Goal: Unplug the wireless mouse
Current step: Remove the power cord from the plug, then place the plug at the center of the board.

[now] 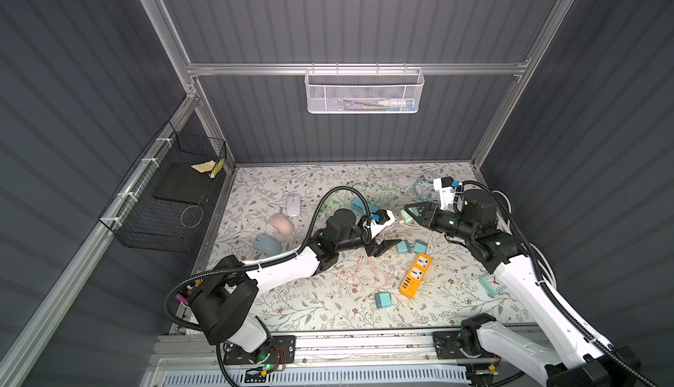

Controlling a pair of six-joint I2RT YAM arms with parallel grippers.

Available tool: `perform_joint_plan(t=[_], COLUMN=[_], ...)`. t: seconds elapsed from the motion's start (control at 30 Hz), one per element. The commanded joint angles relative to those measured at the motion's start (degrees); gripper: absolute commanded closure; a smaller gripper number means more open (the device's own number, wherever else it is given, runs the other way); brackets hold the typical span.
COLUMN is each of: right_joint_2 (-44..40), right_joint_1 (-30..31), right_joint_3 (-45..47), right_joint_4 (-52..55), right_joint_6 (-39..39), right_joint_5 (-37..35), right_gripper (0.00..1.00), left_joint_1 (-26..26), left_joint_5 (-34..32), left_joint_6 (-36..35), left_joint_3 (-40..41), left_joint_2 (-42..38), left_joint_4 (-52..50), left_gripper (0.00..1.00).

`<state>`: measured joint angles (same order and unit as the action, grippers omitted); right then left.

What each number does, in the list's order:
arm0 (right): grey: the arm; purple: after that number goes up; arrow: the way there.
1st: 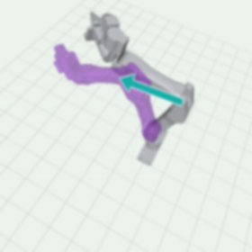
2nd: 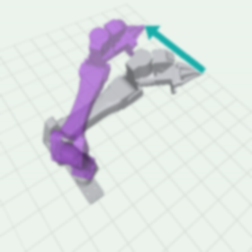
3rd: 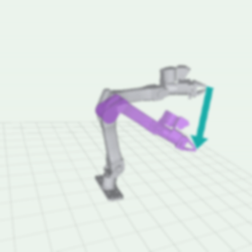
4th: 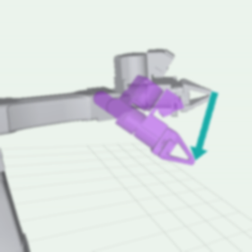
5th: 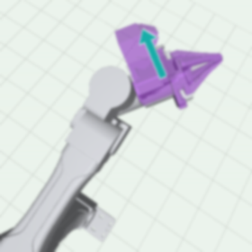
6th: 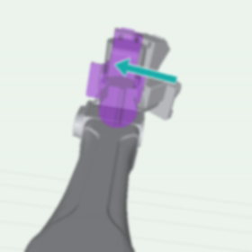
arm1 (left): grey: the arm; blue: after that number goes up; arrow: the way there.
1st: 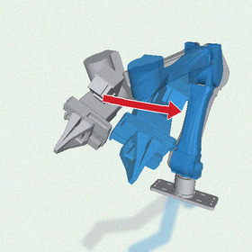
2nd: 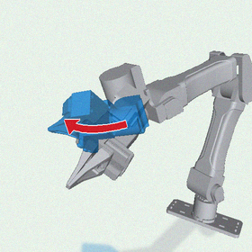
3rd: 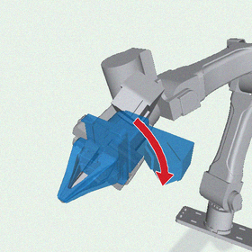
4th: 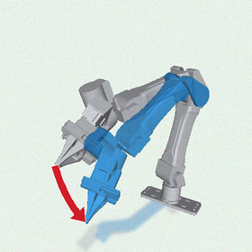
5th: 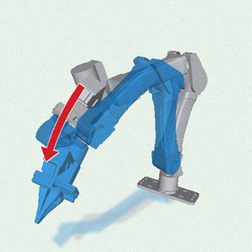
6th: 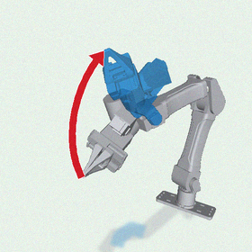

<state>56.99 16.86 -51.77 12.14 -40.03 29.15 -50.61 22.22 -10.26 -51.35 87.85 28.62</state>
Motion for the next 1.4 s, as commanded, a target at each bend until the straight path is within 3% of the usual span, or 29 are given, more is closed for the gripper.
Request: perform_joint_plan(t=[0.0, 0.03, 0.17, 0.37, 0.4, 0.43, 0.57, 0.73, 0.83, 1.03, 1.2, 1.37], right_joint_2=[-0.1, -0.1, 0.1, 0.9, 0.9, 0.8, 0.2, -0.3, 0.5, 5.9, 16.0, 20.8], right_joint_1=[0.0, 0.0, 0.0, 0.4, 0.5, 0.5, 0.4, -3.9, -7.0, -5.8, 2.7, 7.2], right_joint_3=[-0.4, -0.2, 0.4, 2.7, 2.9, 2.9, 1.0, -6.6, -9.6, -6.6, -1.5, 4.5], right_joint_4=[0.8, 0.7, 1.1, 0.3, 0.2, 0.3, 2.7, 9.8, 13.3, 10.4, 10.4, 4.5], right_joint_6=[0.7, 0.7, 1.5, 1.2, 1.2, 1.2, 2.8, 7.6, 9.5, 9.2, 11.4, 8.7], right_joint_5=[0.6, 0.7, 1.0, 1.5, 1.6, 1.6, 0.3, -2.3, -2.5, 0.4, -3.3, -7.0], right_gripper=[1.0, 1.0, 1.0, 1.0, 1.0, 1.0, 1.0, 1.0, 1.0, 1.0, 1.0, 1.0], left_joint_1=[-0.2, -0.2, -0.2, -0.2, -0.2, -0.2, -0.2, -0.1, -0.2, -0.2, 0.1, 0.6], left_joint_5=[2.9, 2.9, 2.9, 3.8, 4.3, 5.0, 9.9, 4.4, 1.4, -11.9, -35.8, -47.0], left_joint_6=[-0.4, 0.0, 0.2, 1.4, 1.5, 1.3, -1.0, -0.3, 1.9, 4.4, 10.3, 12.9], left_joint_3=[-1.5, -1.9, -4.0, -6.4, -6.8, -7.2, -7.3, -1.9, 4.9, 8.4, 1.6, -2.8], left_joint_2=[0.0, 0.4, 1.3, 3.7, 4.1, 4.5, 4.6, 2.1, -2.5, -11.3, -18.0, -26.9], left_joint_4=[-1.4, -1.3, -2.8, -3.6, -3.7, -4.3, -7.4, -16.1, -15.5, -19.9, -31.8, -35.0], left_gripper=[0.64, 0.69, 0.63, 0.64, 0.77, 1.0, 1.0, 1.0, 1.0, 1.0, 1.0, 1.0])
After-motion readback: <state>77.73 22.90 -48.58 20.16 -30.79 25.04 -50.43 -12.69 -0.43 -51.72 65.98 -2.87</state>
